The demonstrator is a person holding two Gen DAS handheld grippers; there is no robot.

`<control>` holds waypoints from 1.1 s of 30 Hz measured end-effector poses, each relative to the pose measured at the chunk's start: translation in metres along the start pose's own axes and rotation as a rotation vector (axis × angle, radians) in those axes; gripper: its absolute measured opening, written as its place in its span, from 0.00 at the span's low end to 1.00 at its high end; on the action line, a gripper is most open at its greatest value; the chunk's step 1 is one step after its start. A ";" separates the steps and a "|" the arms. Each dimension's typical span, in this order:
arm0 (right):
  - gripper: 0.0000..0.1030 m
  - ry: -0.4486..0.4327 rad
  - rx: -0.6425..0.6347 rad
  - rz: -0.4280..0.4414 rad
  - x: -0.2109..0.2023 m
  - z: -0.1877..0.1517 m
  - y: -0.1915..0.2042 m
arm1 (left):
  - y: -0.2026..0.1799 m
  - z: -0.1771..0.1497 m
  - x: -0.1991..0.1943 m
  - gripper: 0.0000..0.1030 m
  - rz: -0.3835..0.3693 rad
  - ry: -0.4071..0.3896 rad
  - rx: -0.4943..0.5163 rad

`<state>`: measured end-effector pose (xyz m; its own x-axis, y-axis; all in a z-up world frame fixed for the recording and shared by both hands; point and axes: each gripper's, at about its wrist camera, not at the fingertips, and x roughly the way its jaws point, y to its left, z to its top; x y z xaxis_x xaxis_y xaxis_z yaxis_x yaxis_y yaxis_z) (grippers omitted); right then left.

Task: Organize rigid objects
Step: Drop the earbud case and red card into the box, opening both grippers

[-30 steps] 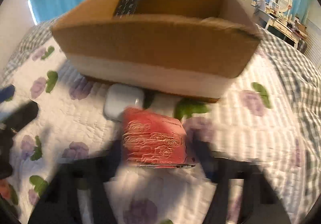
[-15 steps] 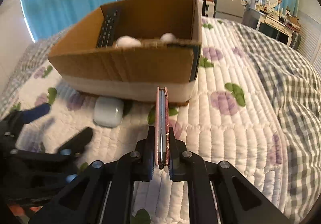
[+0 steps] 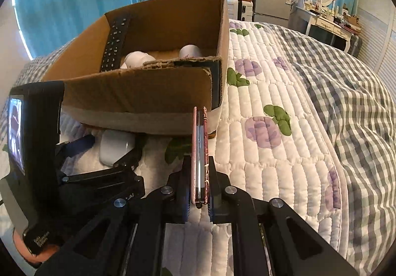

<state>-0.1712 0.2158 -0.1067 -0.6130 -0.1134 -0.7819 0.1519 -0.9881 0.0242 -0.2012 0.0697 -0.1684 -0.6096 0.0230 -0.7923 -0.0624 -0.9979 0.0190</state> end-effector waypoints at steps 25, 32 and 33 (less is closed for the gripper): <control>0.09 -0.163 -0.029 0.077 -0.112 0.023 0.020 | 0.028 0.018 -0.163 0.53 -0.133 -0.168 -0.039; 0.09 -0.264 -0.089 0.067 -0.146 0.077 0.027 | 0.041 0.062 -0.180 0.53 -0.118 -0.245 -0.027; 0.09 -0.277 -0.097 0.063 -0.146 0.086 0.028 | 0.041 0.069 -0.179 0.53 -0.113 -0.248 -0.024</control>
<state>-0.1442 0.1962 0.0623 -0.7863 -0.2114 -0.5805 0.2618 -0.9651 -0.0032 -0.1490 0.0287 0.0157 -0.7749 0.1459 -0.6150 -0.1245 -0.9892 -0.0778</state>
